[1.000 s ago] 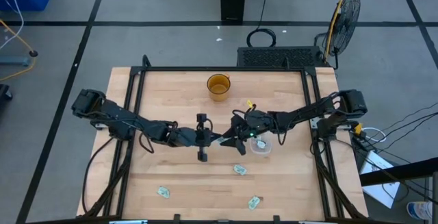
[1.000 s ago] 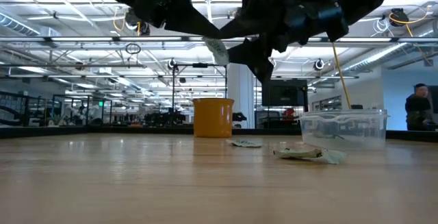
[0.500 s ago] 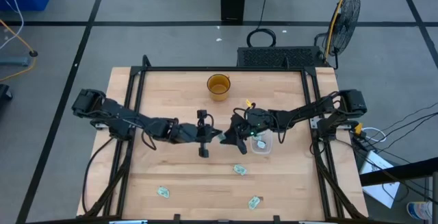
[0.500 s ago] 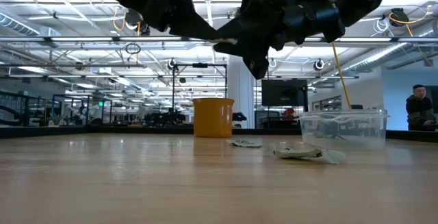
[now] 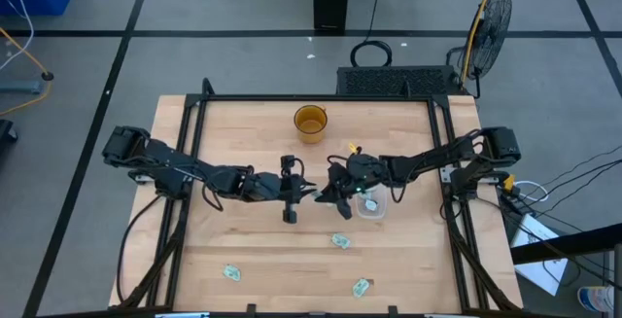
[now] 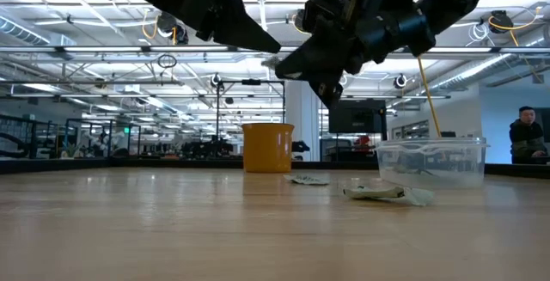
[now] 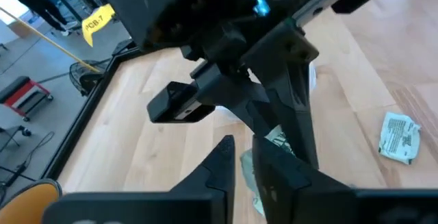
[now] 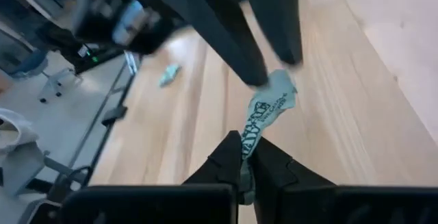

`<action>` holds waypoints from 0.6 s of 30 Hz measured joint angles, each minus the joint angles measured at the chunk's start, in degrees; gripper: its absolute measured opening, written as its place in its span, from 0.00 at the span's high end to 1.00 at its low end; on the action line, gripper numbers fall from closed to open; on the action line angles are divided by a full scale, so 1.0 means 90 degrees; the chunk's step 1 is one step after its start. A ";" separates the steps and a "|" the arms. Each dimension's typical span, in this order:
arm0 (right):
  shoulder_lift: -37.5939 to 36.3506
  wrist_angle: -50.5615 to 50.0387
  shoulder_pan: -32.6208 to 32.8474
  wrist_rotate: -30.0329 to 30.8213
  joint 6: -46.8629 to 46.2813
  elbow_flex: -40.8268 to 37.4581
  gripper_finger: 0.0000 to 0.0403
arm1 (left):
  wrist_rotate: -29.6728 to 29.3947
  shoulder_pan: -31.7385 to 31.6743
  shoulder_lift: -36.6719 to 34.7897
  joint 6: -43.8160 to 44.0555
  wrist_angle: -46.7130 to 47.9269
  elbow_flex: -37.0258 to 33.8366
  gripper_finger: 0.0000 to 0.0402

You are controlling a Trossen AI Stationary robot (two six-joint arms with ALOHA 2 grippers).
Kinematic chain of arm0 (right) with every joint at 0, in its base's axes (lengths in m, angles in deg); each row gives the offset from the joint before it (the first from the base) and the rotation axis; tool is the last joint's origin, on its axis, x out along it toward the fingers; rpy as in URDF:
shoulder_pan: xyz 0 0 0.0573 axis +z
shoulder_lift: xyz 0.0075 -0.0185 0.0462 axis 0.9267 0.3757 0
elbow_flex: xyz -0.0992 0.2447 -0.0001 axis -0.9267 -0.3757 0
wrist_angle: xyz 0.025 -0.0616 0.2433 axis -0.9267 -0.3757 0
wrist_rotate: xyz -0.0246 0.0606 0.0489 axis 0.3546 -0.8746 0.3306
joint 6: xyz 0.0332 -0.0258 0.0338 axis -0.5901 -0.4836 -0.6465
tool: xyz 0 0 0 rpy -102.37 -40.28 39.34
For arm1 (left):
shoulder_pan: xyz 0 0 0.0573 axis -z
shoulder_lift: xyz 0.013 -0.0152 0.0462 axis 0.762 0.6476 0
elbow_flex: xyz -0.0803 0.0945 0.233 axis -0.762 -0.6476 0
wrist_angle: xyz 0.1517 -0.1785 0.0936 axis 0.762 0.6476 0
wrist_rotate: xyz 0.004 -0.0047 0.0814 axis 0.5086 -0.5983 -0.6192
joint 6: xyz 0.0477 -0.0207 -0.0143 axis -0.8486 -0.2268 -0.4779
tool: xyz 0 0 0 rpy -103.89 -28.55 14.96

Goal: Pick and place Stevia / Truvia into bins
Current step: Put the white stevia packet into the transparent bin

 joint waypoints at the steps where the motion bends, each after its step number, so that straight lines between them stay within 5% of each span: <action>1: 0.0000 -0.0118 0.0000 0.0007 -0.0012 0.0000 0.98 | 0.0007 0.0000 0.0000 0.0000 0.0005 0.0000 0.83; 12: -0.0381 -0.2467 0.0002 0.0502 -0.0016 -0.0001 0.99 | 0.0010 0.0068 -0.0001 0.0434 0.0322 0.0000 0.64; 18: -0.1585 -0.5393 0.0038 0.1838 -0.0388 0.0004 1.00 | 0.0008 0.0066 -0.0002 0.0706 0.0578 0.0000 0.64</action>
